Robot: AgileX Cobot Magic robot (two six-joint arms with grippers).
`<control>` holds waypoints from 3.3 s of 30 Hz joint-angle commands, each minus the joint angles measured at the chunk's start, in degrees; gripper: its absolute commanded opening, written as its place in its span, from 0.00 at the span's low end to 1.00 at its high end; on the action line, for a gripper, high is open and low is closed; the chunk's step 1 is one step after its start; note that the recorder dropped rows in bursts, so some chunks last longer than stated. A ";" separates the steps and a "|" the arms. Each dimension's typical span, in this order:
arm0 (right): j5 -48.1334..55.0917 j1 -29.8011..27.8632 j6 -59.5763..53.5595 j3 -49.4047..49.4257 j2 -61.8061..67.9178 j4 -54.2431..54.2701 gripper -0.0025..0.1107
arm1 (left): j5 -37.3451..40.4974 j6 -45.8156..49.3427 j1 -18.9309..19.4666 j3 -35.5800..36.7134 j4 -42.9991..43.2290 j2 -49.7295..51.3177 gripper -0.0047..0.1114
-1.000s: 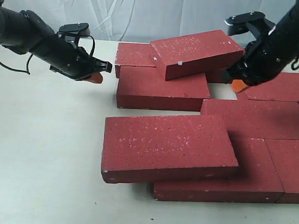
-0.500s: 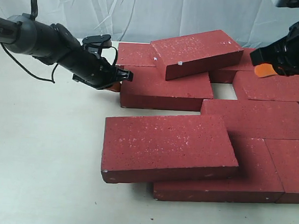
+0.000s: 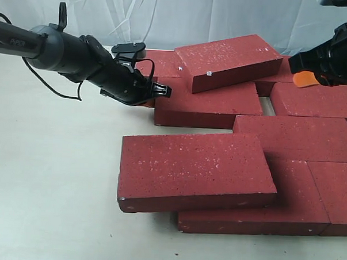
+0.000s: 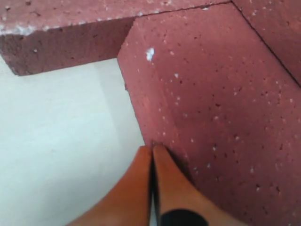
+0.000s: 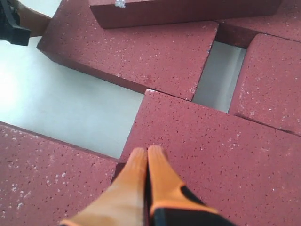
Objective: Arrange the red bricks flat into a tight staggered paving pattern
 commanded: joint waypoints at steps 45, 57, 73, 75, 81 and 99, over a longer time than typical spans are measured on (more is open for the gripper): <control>-1.21 -0.29 -0.63 0.16 -0.44 0.05 0.02 | 2.24 0.34 -7.28 -6.59 -4.57 6.05 0.04; -1.21 -0.29 -0.74 0.16 -0.44 0.05 0.02 | 3.92 -0.92 -5.51 -6.90 -1.92 5.79 0.04; -1.89 -0.29 -0.74 0.16 0.28 0.05 0.02 | 8.29 -9.29 3.88 -6.90 13.20 1.22 0.04; -1.89 -0.29 -0.74 0.16 1.32 0.08 0.02 | 11.42 -9.61 5.08 -6.90 16.51 -1.28 0.04; -2.11 -0.29 -0.74 0.16 6.42 -3.13 0.02 | 20.28 -16.06 6.33 -2.17 32.15 -13.52 0.04; -3.46 7.55 7.77 8.24 8.49 -13.79 0.01 | 28.25 -15.93 4.74 32.59 32.99 -39.17 0.04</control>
